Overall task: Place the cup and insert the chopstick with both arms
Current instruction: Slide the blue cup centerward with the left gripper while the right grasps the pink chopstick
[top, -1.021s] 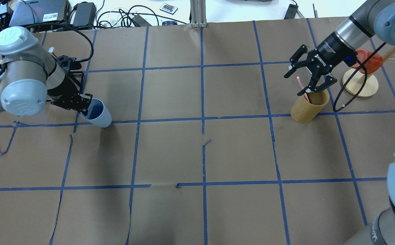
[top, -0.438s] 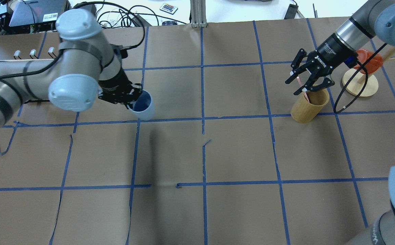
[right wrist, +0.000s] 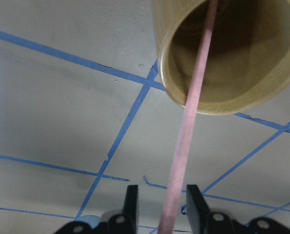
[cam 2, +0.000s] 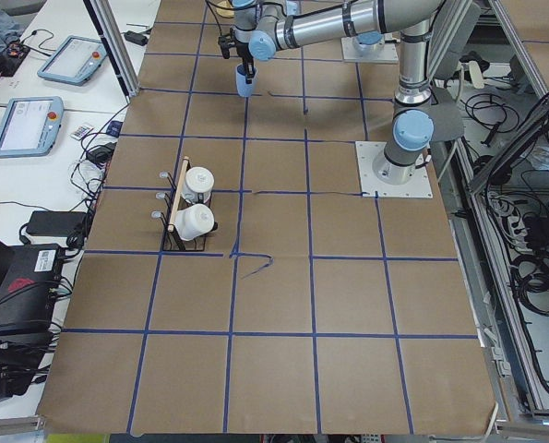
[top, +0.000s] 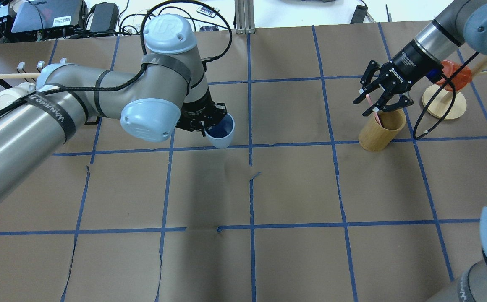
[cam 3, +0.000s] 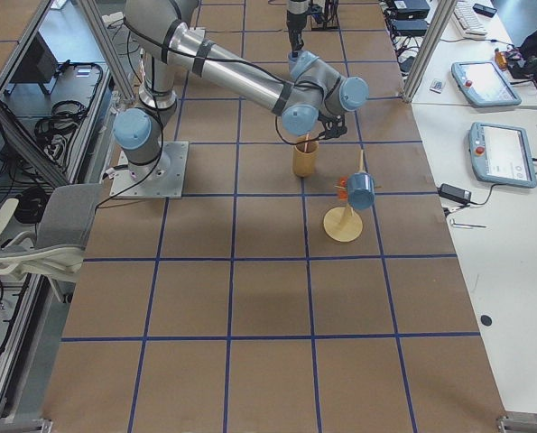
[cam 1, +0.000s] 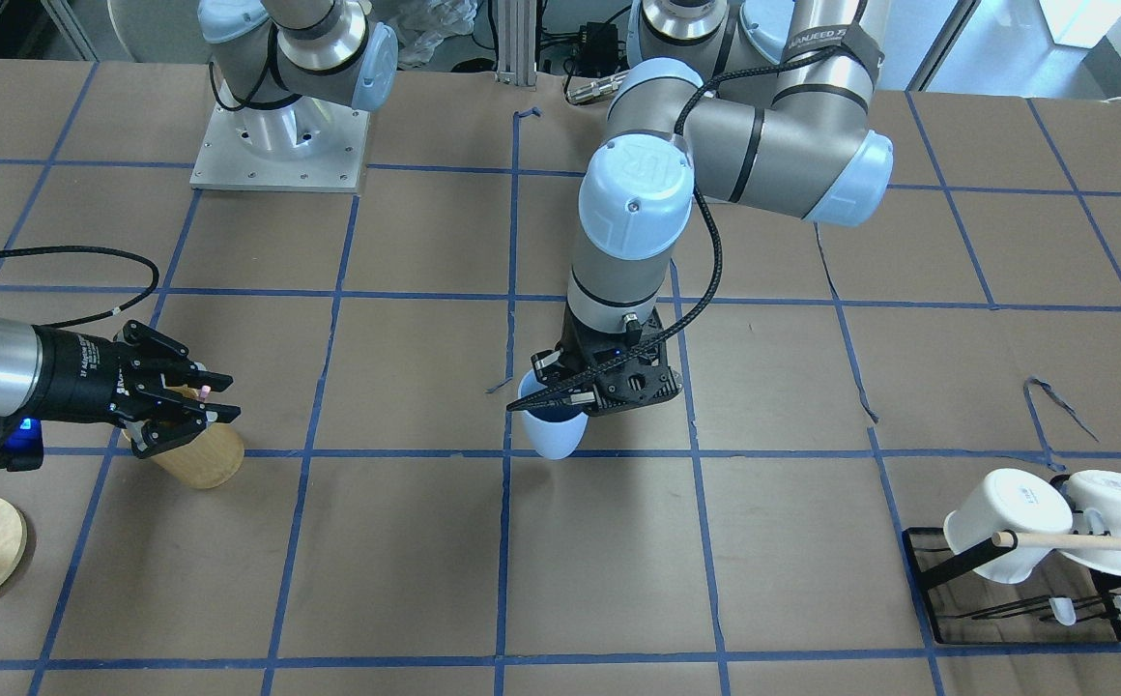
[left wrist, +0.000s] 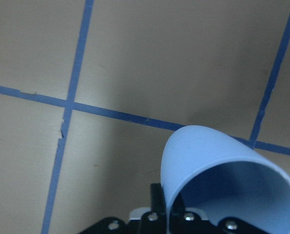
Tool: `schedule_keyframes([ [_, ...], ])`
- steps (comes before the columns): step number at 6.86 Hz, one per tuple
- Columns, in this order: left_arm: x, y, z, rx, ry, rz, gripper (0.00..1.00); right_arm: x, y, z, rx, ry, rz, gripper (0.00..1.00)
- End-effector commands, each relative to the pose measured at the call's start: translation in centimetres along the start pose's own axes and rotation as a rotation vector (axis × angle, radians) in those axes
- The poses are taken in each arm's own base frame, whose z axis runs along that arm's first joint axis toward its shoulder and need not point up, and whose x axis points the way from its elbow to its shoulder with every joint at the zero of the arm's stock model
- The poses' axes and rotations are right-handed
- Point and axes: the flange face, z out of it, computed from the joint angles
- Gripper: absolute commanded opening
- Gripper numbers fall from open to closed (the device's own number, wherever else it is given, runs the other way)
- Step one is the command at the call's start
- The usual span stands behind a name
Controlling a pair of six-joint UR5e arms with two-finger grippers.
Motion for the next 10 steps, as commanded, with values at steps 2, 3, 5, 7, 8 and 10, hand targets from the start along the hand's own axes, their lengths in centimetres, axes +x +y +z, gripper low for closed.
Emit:
schedule_keyframes([
  [2,3.7,-2.9,2.0,0.011,0.03,-0.019,0.0,2.4,0.0,-2.6,-0.03,-0.009,0.057,0.0],
  [3,4.1,-3.6,2.2,0.019,0.035,-0.023,0.0,2.6,0.4,-2.6,-0.036,-0.007,0.057,0.0],
  [5,5.1,-4.8,3.3,0.018,0.03,-0.019,0.0,2.4,1.2,-3.0,-0.074,-0.029,0.084,0.0],
  [7,5.4,-4.7,5.0,-0.007,0.024,-0.016,0.0,4.1,4.9,-5.6,-0.065,-0.022,0.086,0.0],
  [8,5.4,-4.8,5.4,-0.013,0.022,-0.018,0.0,4.8,6.0,-6.1,-0.086,-0.008,0.1,0.0],
  [10,5.4,-4.6,6.3,-0.033,0.007,-0.016,0.28,5.4,8.1,-7.8,-0.097,-0.009,0.105,0.0],
])
